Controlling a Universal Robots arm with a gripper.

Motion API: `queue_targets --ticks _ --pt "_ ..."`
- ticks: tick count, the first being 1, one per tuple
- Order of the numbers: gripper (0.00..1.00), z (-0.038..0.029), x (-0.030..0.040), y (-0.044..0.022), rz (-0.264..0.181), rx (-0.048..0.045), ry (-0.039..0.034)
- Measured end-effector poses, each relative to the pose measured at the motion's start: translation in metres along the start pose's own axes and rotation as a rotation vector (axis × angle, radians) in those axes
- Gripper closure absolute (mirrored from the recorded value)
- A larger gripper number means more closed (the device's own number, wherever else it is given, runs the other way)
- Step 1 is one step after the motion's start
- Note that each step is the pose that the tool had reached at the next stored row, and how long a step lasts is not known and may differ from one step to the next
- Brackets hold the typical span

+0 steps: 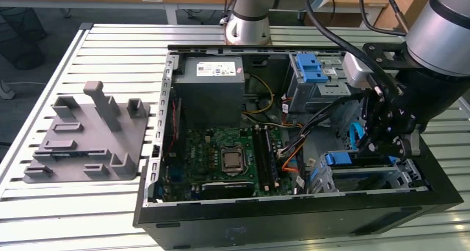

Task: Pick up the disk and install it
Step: 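Insert the second disk wire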

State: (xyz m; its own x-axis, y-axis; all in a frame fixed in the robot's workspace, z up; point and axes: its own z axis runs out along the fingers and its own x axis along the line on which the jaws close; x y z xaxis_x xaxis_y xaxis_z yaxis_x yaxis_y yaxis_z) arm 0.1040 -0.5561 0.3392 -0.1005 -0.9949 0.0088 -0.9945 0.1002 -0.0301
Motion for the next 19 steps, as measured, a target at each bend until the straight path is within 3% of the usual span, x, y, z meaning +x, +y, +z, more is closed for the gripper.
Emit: queue_targets --ticks 19 --pt "0.83 0.0014 0.0007 0.0 0.013 -0.0001 0.0008"
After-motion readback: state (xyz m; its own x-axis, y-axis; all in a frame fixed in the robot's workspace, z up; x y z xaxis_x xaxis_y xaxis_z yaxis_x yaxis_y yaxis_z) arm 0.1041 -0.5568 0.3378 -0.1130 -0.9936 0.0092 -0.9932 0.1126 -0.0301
